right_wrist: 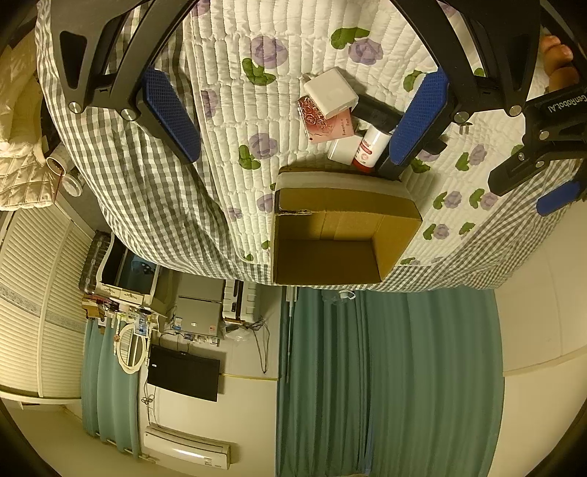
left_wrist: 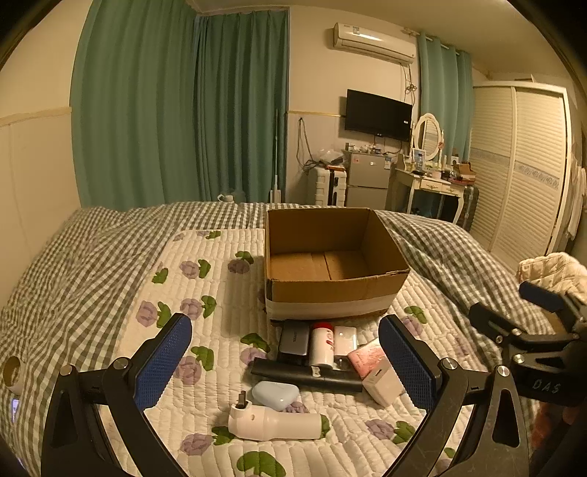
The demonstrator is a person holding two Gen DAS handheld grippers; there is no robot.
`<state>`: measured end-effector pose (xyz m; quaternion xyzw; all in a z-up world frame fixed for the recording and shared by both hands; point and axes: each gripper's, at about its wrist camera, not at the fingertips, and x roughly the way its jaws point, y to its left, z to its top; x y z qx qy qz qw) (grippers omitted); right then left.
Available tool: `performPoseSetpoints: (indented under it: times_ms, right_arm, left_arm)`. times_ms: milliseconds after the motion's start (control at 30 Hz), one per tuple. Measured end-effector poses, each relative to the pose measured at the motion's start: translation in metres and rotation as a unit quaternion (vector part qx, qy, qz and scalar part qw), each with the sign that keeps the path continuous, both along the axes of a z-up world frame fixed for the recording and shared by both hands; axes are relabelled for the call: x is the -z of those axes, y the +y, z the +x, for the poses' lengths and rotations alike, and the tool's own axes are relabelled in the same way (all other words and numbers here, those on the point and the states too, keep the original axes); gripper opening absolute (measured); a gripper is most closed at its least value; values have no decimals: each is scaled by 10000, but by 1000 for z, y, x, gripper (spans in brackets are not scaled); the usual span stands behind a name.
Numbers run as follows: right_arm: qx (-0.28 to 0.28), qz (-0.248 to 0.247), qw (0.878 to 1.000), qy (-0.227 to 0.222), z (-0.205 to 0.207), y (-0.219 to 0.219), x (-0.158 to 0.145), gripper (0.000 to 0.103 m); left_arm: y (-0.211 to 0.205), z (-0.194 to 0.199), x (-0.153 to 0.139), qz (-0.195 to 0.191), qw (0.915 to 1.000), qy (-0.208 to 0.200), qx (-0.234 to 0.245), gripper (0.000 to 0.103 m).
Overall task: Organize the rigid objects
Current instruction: 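Lower the left tool onto the white device while the right tool approaches the white charger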
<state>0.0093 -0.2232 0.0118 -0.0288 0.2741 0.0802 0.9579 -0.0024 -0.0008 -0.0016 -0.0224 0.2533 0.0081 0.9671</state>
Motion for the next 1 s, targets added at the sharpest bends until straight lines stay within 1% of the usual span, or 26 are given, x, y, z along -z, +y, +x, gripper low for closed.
performPoseSetpoints:
  times_ms: [100,167,233,300,400,467,567,700,867,933,967,1000]
  right_arm:
    - [-52,21,10000,23,0,0,0,103]
    - [-71,7,10000,64,2,0,1,103]
    - [-143,-11,9998,169,4,1,3,103]
    - [-238,-91,9989,384,10,4,12,103]
    - [-363,-428,9953,795,20,12,34,103]
    - [-423,-650,9913,1062,27,17,53,103]
    - [-522,-848,9827,1561,39,22,87,102]
    - [-690,-976,9729,1978,53,29,120,99]
    - [-805,-830,9673,2259,70,36,140,92]
    - [-881,-831,9653,2312,77,43,145,83]
    - [-915,-828,9645,2334,80,45,147,82]
    - [-941,-813,9635,2373,83,48,149,78]
  left_arm:
    - [3,0,-3,-118,9999,56,11,103]
    - [4,3,-2,-129,9998,121,22,103]
    - [5,9,6,40,9995,314,-31,103]
    - [5,16,18,208,9982,562,-84,103]
    - [7,30,46,306,9929,1145,-67,103]
    - [8,37,68,352,9874,1542,-43,103]
    - [9,41,94,234,9802,1965,34,103]
    - [11,42,119,220,9716,2357,57,103]
    - [13,41,132,91,9632,2678,211,103]
    - [13,43,139,93,9598,2795,228,103]
    - [13,45,141,65,9582,2848,259,103]
    - [13,47,144,20,9567,2895,302,103]
